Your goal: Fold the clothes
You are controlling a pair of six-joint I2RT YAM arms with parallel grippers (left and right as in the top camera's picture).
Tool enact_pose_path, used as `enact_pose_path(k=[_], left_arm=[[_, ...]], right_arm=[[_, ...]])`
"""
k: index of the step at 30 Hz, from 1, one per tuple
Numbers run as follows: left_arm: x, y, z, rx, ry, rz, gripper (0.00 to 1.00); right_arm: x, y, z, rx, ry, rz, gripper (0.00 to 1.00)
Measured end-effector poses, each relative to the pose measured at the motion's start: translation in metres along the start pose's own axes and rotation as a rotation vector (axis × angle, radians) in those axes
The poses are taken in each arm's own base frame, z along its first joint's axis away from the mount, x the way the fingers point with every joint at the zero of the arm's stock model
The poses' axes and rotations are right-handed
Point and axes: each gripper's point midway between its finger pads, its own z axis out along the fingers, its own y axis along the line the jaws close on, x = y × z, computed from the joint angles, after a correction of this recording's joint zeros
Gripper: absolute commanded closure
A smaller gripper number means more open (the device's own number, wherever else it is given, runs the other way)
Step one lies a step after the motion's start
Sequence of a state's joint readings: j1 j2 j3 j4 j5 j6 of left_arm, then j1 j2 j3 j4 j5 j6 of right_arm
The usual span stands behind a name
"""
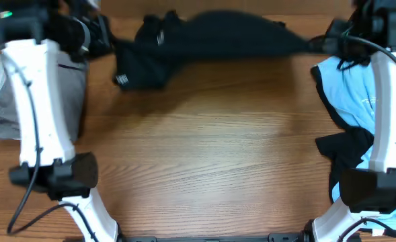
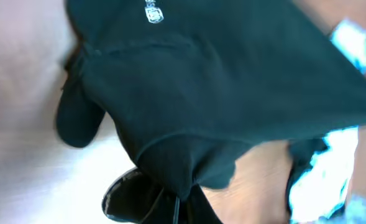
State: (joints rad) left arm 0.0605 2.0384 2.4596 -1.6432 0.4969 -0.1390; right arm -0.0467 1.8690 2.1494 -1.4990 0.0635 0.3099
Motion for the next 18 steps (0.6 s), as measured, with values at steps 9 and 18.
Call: enact_pose_path(k=[9, 18], left_arm=[[0.134, 0.052, 0.146, -0.138, 0.645, -0.085, 0.96], [0.249, 0.087, 0.18, -0.216, 0.949, -0.142, 0.96]], right_arm=[[0.129, -0.054, 0.114, 0.217, 0.456, -0.01, 0.96], [0.177, -0.101, 0.125, 0.433, 0.568, 0.043, 0.96]])
